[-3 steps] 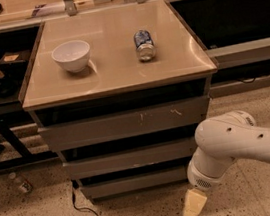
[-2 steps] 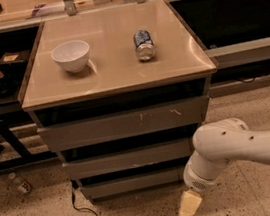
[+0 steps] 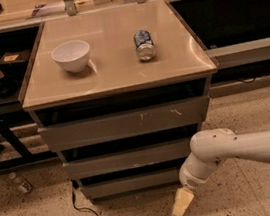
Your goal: Open bottom drawer
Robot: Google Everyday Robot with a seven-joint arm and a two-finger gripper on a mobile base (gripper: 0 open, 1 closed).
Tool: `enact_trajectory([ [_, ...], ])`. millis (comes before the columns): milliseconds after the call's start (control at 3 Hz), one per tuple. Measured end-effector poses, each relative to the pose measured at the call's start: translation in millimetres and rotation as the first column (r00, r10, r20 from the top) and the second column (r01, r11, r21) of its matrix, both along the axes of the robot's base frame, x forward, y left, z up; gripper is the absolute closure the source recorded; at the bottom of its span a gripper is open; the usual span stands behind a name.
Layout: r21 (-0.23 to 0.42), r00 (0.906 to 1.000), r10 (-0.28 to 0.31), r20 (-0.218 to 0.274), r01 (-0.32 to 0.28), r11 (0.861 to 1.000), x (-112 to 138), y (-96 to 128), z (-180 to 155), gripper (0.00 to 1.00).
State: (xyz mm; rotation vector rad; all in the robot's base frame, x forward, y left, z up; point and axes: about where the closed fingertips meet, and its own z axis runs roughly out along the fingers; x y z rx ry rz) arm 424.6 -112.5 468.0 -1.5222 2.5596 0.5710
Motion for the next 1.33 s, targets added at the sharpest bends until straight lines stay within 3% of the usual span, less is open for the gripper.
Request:
enact_trajectory([
  [1000, -0.001, 0.9916, -0.126, 0.026, 0.126, 0.992, 49.8, -22.9, -101.7, 0.00],
  [1333, -0.001, 0.9916, -0.126, 0.026, 0.126, 0.992, 49.9, -22.9, -101.8, 0.00],
])
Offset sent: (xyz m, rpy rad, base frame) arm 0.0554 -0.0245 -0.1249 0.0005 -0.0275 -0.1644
